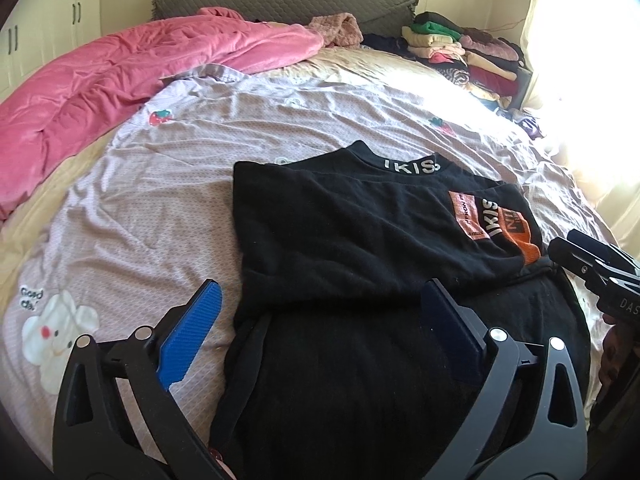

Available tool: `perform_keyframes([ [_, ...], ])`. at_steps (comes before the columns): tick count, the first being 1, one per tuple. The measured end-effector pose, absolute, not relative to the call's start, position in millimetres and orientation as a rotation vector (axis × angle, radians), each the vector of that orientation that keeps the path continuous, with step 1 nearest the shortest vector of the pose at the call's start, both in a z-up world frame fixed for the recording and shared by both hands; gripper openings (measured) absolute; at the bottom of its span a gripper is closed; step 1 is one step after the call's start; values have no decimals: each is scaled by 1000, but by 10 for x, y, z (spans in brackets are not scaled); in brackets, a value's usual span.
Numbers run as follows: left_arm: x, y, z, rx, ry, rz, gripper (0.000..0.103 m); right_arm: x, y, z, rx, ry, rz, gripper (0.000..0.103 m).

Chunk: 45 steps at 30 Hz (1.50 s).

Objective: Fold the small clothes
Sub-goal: 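Move both open tools back toward the sweatshirt hem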

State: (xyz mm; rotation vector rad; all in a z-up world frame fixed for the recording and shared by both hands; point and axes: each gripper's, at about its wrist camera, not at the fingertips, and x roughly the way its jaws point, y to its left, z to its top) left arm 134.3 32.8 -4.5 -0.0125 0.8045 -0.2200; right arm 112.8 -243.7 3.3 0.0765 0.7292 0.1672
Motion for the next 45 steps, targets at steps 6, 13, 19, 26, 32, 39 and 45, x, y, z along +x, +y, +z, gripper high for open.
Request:
perform_keyframes([
  [6, 1264, 333, 23, 7, 794, -200, 94, 1038, -2474, 88, 75, 714, 163, 86],
  [13, 1149, 345, 87, 13, 781, -202, 94, 920, -2554, 168, 75, 695, 159, 86],
  [19, 1072, 390, 134, 8, 772, -199, 94, 829, -2607, 216, 74, 684, 161, 86],
  [26, 980, 445, 137, 8, 772, -194, 94, 693, -2640, 260, 62, 671, 170, 86],
  [32, 924, 477, 105, 8, 781, -188, 94, 595, -2687, 274, 56, 668, 171, 86],
  [39, 839, 497, 89, 20, 783, -181, 94, 480, -2733, 237, 41, 676, 161, 95],
  [45, 750, 517, 70, 21, 789, -190, 94, 383, -2779, 212, 36, 676, 157, 98],
])
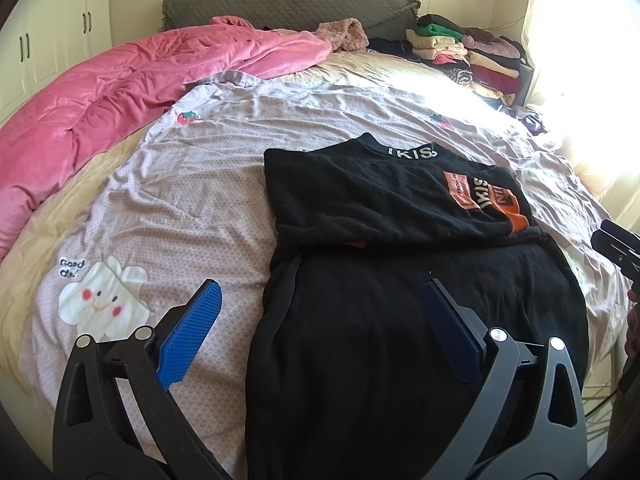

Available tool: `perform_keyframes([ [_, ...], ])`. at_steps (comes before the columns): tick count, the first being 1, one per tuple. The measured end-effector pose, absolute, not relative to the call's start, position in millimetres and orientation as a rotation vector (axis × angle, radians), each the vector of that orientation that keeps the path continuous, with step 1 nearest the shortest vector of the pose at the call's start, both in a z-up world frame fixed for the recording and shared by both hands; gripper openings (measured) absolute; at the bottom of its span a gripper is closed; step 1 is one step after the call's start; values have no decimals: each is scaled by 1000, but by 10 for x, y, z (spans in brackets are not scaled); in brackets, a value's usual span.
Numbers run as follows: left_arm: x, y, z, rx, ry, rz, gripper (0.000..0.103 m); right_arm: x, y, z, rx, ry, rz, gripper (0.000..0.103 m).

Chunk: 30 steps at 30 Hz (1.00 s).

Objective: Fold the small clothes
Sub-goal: 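Move both open tools back toward the sweatshirt hem, then grasp the black sweatshirt hem with both tools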

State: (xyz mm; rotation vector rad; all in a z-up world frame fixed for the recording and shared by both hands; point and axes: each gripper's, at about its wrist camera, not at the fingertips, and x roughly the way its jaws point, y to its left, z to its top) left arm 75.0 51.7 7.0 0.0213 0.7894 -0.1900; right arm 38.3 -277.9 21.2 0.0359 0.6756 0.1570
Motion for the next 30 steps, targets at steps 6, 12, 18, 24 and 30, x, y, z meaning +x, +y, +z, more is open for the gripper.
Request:
perform_keyframes([
  [6, 676, 559, 40, 22, 799, -181, 94, 326, -2806, 196, 36, 677, 159, 98],
  [12, 598, 622, 17, 38, 807, -163, 94, 235, -2863, 161, 36, 684, 159, 98],
  [18, 535, 684, -58, 44, 831, -156, 94, 170, -2940, 117, 41, 699, 150, 98],
  [24, 473, 746, -136, 54, 856, -138, 94, 104, -3008, 16, 44, 730, 140, 98],
  [30, 383, 831, -231, 60, 885, -128, 94, 30, -3050, -108, 42, 765, 134, 98],
])
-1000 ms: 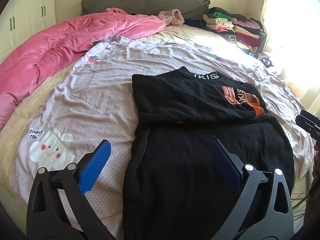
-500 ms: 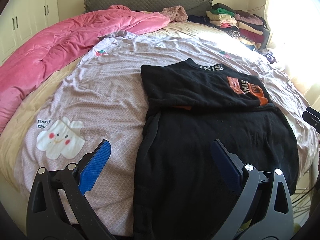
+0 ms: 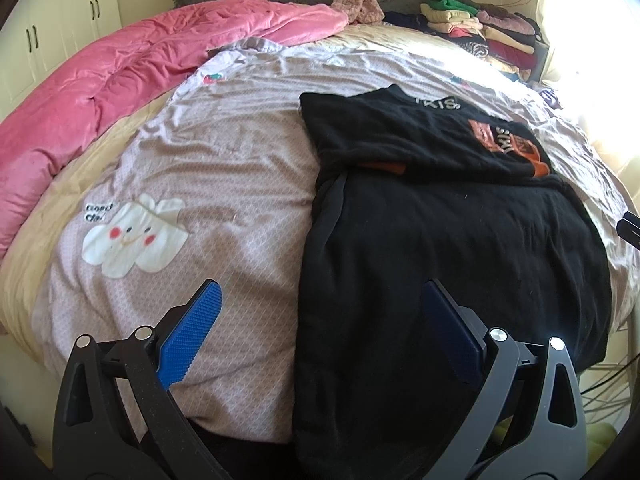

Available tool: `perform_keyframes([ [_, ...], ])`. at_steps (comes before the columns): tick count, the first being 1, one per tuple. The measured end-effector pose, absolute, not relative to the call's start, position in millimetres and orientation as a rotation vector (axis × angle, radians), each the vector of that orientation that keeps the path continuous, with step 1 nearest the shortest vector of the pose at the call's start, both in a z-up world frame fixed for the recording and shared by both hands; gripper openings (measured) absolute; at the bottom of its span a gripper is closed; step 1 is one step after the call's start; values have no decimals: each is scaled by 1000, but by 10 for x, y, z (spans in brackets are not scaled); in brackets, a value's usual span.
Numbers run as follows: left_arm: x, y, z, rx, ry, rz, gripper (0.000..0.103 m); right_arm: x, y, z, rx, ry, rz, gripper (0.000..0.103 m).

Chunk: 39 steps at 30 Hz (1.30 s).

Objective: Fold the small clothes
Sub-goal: 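Grasp the black sweatshirt hem with both tools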

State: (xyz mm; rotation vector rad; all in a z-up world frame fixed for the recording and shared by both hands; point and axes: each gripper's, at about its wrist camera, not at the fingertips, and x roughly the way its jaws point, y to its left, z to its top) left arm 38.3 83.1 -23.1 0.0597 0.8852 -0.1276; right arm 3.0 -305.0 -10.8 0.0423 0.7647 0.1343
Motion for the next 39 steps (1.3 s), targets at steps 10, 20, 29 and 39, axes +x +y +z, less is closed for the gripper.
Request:
perform_keyframes([
  [10, 215, 978, -406, 41, 934, -133, 94, -101, -3082, -213, 50, 793, 139, 98],
  [20, 60, 1107, -542, -15, 972, -153, 94, -230, -3137, -309, 53, 825, 131, 98],
  [29, -48, 1136, -534, -62, 973, -203, 81, -315, -3180, -394, 61, 849, 133, 98],
  [39, -105, 1023, -607, -65, 1018, -261, 38, -403, -3173, -509, 75, 884, 168, 98],
])
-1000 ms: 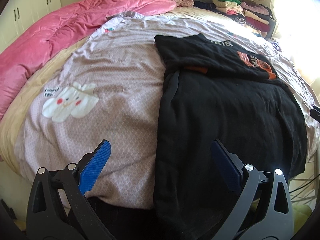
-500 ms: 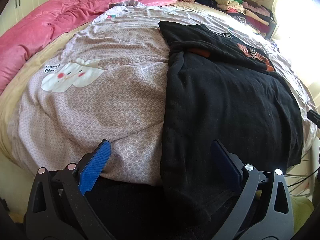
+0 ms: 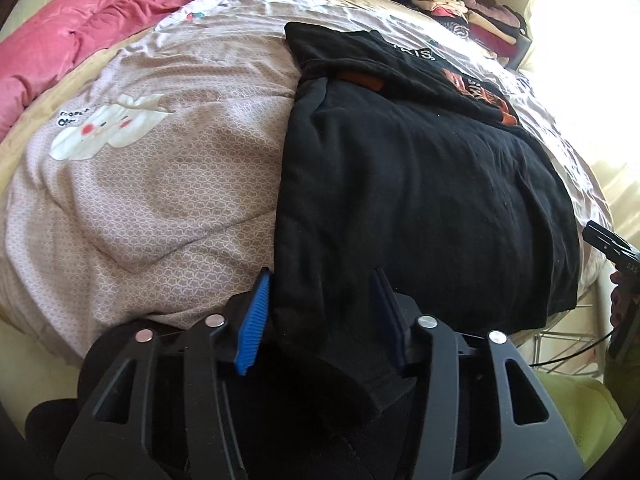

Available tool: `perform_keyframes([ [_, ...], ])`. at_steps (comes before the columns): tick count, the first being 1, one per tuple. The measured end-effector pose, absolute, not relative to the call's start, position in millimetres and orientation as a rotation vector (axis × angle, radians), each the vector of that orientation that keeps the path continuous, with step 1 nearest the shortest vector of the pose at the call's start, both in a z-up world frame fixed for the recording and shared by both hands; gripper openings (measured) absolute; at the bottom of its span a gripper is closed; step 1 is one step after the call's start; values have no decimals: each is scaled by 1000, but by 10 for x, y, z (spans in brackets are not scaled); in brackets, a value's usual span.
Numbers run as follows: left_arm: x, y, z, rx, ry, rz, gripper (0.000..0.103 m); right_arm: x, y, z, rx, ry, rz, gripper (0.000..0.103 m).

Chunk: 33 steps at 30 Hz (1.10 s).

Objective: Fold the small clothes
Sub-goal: 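Grasp the black sweatshirt hem with both tools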

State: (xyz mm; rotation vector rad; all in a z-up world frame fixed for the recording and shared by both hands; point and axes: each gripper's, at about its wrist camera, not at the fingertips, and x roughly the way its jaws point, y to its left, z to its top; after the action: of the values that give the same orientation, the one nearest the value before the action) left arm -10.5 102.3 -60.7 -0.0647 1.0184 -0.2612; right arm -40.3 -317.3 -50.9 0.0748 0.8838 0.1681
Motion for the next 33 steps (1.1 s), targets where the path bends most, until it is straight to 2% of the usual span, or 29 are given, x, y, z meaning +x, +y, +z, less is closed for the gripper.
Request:
perform_keyframes([
  [6, -129, 1058, -635, -73, 1028, -263, 34, -439, -3221, -569, 97, 904, 195, 96],
  [9, -108, 1131, -686, -108, 1043, -259, 34, -452, -3261, -588, 110, 913, 204, 82],
  [11, -108, 1123, -687, -108, 1042, -259, 34, -451, -3299, -615, 128, 926, 211, 79],
  [13, -106, 1103, -692, -102, 1043, -260, 34, -454, -3324, -644, 133, 938, 212, 67],
  [17, -102, 1123, -688, -119, 1035, -265, 34, -449, -3367, -692, 150, 951, 214, 52],
  [19, -97, 1136, -684, -125, 1033, -266, 27, -430, -3403, -717, 160, 952, 205, 42],
  [22, -89, 1134, -688, -129, 1033, -266, 25, -410, -3444, -760, 162, 960, 199, 36],
  [29, -15, 1125, -737, -166, 1039, -270, 25, -372, -3472, -823, 170, 959, 213, 35],
  [33, 15, 1112, -761, -174, 1033, -271, 17, -359, -3474, -806, 178, 945, 236, 16],
])
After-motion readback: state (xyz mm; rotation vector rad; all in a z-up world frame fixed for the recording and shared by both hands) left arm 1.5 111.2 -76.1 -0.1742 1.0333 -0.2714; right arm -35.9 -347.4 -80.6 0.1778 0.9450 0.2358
